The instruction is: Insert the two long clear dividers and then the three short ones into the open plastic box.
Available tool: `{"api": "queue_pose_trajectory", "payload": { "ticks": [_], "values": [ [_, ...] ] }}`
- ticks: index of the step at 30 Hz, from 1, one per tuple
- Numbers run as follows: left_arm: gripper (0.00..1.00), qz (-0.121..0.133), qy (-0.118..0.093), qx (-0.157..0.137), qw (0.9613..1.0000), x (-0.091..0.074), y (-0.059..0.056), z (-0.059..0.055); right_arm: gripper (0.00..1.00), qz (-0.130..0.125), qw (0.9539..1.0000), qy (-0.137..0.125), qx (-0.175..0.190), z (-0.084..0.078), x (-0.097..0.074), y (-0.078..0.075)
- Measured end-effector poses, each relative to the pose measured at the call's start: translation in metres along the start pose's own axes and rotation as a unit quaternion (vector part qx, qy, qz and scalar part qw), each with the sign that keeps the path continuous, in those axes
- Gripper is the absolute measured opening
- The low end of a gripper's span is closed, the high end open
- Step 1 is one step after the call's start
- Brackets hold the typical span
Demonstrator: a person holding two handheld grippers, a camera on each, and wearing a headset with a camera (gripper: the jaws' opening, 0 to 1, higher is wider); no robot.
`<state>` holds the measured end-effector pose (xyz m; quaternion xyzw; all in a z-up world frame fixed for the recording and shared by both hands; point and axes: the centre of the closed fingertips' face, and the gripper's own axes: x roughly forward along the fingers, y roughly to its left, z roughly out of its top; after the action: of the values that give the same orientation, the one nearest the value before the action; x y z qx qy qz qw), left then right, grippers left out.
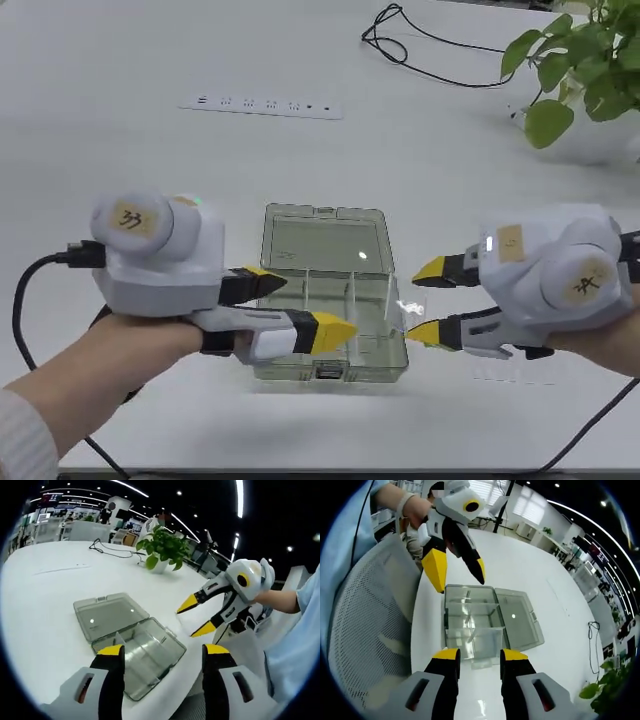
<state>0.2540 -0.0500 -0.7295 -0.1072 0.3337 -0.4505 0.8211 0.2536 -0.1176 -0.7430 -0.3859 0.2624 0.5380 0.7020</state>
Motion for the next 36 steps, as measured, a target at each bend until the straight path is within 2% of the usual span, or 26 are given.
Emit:
{"api": "queue_pose_trajectory", "payload": {
  "ticks": [2, 6, 10, 13, 18, 26, 31, 36],
  "values": [
    [0.56, -0.004, 0.004, -0.013, 0.9999, 0.002, 0.000, -0.001, 0.32, 0.003, 1.0000, 0.000, -0.010, 0.006, 0.004, 0.002],
    [0.45, -0.014, 0.009, -0.065, 0.9978, 0.005, -0.001, -0.004, 0.32, 0.006, 0.9990, 0.002, -0.044, 0.019, 0.014, 0.005],
    [0.35, -0.010, 0.013, -0.088, 0.9960, 0.006, 0.003, -0.009, 0.32, 0.007, 0.9983, -0.002, -0.058, 0.030, 0.021, 0.008],
    [0.27, -0.021, 0.006, -0.133, 0.9909, 0.008, 0.000, -0.009, 0.32, 0.011, 0.9978, -0.007, -0.065, 0.038, 0.026, 0.011],
    [0.11, -0.025, 0.012, -0.143, 0.9893, 0.007, 0.001, -0.013, 0.32, 0.014, 0.9967, -0.008, -0.079, 0.045, 0.030, 0.014],
    [0.04, -0.045, 0.015, -0.176, 0.9832, 0.007, -0.006, -0.016, 0.32, 0.022, 0.9951, -0.001, -0.096, 0.045, 0.031, 0.019],
    [0.00, -0.057, 0.015, -0.186, 0.9807, 0.008, -0.011, -0.016, 0.32, 0.028, 0.9943, 0.003, -0.103, 0.044, 0.032, 0.022],
    [0.00, -0.065, 0.009, -0.222, 0.9729, 0.007, -0.012, -0.017, 0.32, 0.029, 0.9939, 0.002, -0.106, 0.045, 0.029, 0.024]
  ]
}}
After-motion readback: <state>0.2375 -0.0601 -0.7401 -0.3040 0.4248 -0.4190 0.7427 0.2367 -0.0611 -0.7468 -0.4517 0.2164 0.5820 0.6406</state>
